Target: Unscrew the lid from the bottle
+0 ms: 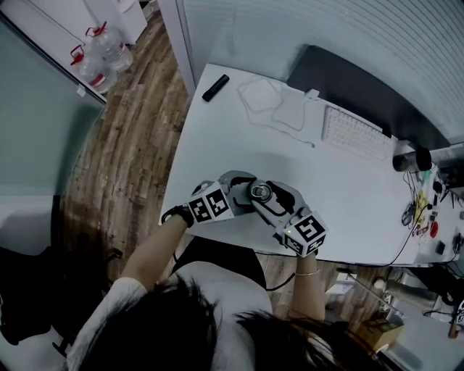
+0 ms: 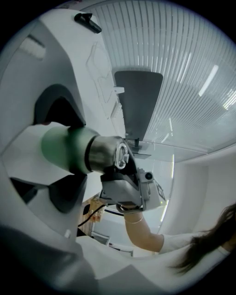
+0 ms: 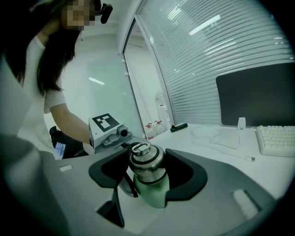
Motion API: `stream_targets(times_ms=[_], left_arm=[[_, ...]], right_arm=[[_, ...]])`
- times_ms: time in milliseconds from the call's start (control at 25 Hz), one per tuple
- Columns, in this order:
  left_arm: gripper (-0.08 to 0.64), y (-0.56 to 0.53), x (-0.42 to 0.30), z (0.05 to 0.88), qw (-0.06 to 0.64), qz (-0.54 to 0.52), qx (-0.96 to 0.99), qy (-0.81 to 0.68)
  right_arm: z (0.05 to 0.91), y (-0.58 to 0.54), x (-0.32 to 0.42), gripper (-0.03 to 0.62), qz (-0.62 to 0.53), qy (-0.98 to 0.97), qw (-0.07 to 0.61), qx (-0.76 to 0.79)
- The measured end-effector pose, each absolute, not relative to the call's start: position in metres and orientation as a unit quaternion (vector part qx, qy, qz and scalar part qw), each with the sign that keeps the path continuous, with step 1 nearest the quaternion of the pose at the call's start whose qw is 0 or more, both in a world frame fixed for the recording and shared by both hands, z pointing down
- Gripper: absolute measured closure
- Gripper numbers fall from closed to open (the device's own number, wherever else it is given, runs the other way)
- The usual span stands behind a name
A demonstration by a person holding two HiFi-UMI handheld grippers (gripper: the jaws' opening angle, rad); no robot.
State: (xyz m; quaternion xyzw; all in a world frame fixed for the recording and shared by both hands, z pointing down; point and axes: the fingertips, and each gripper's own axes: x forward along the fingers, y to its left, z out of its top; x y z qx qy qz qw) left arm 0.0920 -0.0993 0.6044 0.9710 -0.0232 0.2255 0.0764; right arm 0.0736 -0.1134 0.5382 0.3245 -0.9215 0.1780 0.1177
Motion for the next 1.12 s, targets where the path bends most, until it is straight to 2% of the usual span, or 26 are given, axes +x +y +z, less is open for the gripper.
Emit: stream_targets(times_ms=[320,840,1000,1120], left_arm=[[0.178,-0.096,0.092,0.604,0.062,0.24,0.968,0.038],[0.192,-0.093,0.081,0.606,0.026,0.289,0.943,0.165],[0.192,-0.092,0.082,0.607,0.025,0.29,0.941,0.174],[0.192,-0.092,0.081,0.607,0.029,0.285,0.945,0.157]], right_arm=[[0.537,-0.109,0.071,0.345,0.171,-0.955,0.13,0.205],[0.536,-0.098,0.06,0.345,0.116,-0.971,0.209,0.017],[0.538,-0.097,0.062,0.344,0.122,-0.968,0.221,0.008],[0.536,-0.101,0.068,0.344,0.148,-0.966,0.205,0.054]])
